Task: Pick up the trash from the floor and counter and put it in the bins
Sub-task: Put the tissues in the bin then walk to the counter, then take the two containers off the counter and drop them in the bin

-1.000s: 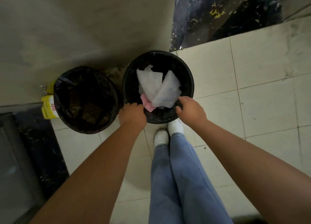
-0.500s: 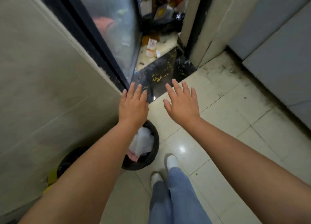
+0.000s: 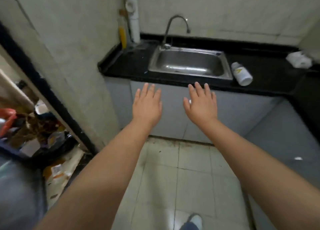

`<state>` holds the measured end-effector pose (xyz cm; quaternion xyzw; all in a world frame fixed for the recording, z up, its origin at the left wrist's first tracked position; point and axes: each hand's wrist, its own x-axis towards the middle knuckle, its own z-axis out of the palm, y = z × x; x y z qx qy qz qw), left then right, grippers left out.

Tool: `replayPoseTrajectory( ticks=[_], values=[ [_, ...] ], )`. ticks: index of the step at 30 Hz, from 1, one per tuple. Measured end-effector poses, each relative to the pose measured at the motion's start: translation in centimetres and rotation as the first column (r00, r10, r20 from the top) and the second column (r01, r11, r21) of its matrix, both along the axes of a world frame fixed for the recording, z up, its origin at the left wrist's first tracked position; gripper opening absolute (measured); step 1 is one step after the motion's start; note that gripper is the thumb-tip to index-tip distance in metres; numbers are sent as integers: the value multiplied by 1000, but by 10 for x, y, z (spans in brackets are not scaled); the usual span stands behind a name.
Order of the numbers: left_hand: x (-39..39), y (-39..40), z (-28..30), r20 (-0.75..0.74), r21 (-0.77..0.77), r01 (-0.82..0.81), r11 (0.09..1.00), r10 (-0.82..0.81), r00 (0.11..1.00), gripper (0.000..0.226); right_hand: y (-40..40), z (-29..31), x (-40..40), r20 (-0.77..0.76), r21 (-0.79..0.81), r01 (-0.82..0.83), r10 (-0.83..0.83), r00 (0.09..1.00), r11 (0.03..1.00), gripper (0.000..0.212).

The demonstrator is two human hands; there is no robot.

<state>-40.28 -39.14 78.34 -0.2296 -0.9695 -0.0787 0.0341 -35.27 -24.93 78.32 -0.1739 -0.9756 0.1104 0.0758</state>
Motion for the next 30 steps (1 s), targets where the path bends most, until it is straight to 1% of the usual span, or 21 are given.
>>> replayPoseTrajectory(
  ticks=[3,6,10,11,13,16,19,21,23,25,27,29,30],
  values=[
    [-29,103,32,-60,36,132,991,-129,990,47,100,30,-3,-88,36,138,-134,987,990,54],
    [-51,203,54,-92,54,227,972,-222,971,44,195,52,0,-139,61,272,-262,955,960,53],
    [-75,315,67,-71,87,296,951,-291,954,48,301,73,4,-120,72,437,-428,896,896,55],
    [-82,337,67,-53,78,320,944,-316,947,50,323,76,4,-111,70,475,-466,878,877,55],
    [-97,378,59,-30,2,404,915,-404,914,55,363,78,1,-94,59,538,-532,842,841,55],
    [-132,432,38,-3,-203,562,802,-574,819,63,414,69,-12,-69,57,607,-604,794,793,55],
    [-176,486,5,72,-373,636,676,-662,746,67,459,45,-35,-8,53,667,-668,744,743,55],
    [-203,518,-26,164,-487,690,536,-720,674,71,486,25,-52,30,52,704,-706,708,708,55],
    [-226,548,-54,250,-556,745,368,-781,572,74,508,6,-67,71,35,742,-742,667,670,55],
    [-245,574,-72,295,-537,806,251,-839,458,72,525,-10,-80,121,5,779,-774,621,627,54],
    [-258,598,-81,327,-481,859,174,-874,360,67,536,-22,-88,157,-10,809,-798,582,588,54],
    [-268,624,-84,364,-436,890,133,-878,310,68,545,-32,-89,179,-17,833,-817,547,554,53],
    [-272,638,-84,391,-402,905,138,-868,306,69,550,-36,-88,193,-22,845,-827,528,534,53]
  ],
)
